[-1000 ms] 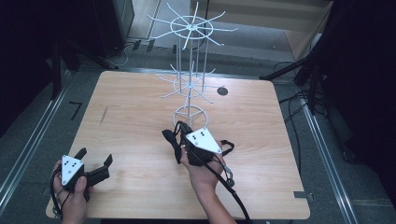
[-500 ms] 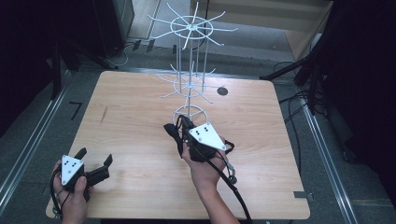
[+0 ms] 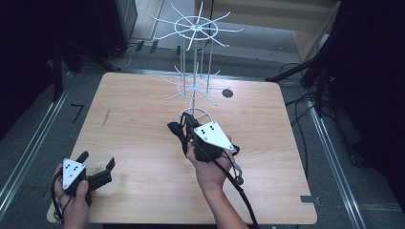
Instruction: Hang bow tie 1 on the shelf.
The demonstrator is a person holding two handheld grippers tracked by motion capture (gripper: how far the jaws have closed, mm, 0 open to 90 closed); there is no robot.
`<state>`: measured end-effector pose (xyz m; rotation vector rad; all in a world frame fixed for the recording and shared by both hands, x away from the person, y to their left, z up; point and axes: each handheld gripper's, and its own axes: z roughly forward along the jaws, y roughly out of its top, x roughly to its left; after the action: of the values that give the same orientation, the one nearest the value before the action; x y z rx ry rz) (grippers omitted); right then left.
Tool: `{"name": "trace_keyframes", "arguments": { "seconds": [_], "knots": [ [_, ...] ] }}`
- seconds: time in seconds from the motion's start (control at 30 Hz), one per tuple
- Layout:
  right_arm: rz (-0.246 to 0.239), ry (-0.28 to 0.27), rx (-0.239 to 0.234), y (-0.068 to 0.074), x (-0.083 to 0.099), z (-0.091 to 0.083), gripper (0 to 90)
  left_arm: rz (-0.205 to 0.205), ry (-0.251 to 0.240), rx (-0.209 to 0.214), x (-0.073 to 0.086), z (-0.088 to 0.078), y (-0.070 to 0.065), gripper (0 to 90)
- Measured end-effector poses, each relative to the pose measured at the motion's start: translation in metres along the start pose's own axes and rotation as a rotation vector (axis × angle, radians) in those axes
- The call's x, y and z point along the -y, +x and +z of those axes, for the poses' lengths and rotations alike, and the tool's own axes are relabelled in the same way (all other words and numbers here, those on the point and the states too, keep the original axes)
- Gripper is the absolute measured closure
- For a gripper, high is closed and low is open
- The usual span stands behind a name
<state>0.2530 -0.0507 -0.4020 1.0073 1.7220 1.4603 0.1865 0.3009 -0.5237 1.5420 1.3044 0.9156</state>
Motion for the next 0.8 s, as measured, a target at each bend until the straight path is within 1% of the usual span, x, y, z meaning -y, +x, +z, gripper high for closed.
{"name": "trace_keyframes", "arguments": {
  "seconds": [0.03,0.2,0.23,0.33,0.57,0.67,0.8],
  "knots": [
    [-0.006,-0.004,0.000,0.000,-0.001,0.000,89.6,0.000,0.000,0.000,0.000,0.000,0.000,8.1],
    [-0.007,-0.022,-0.005,-0.001,-0.004,-0.001,89.6,0.000,0.000,0.000,0.000,0.000,0.000,8.1],
    [-0.009,-0.035,-0.009,-0.001,-0.006,-0.002,89.5,0.001,0.000,0.000,0.000,0.000,0.000,8.1],
    [-0.010,-0.046,-0.012,-0.001,-0.008,-0.003,89.5,0.002,0.003,0.000,0.000,0.000,0.000,8.1],
    [-0.009,-0.047,-0.014,-0.004,-0.013,-0.002,89.5,0.001,0.001,0.000,0.000,0.000,0.000,8.1],
    [-0.019,-0.052,-0.009,-0.005,-0.016,0.000,89.5,0.000,0.000,0.000,0.000,0.000,0.000,8.1],
    [-0.024,-0.044,-0.002,-0.008,-0.018,0.004,89.5,0.000,-0.003,-0.001,0.000,0.000,0.000,8.1]
  ]
}}
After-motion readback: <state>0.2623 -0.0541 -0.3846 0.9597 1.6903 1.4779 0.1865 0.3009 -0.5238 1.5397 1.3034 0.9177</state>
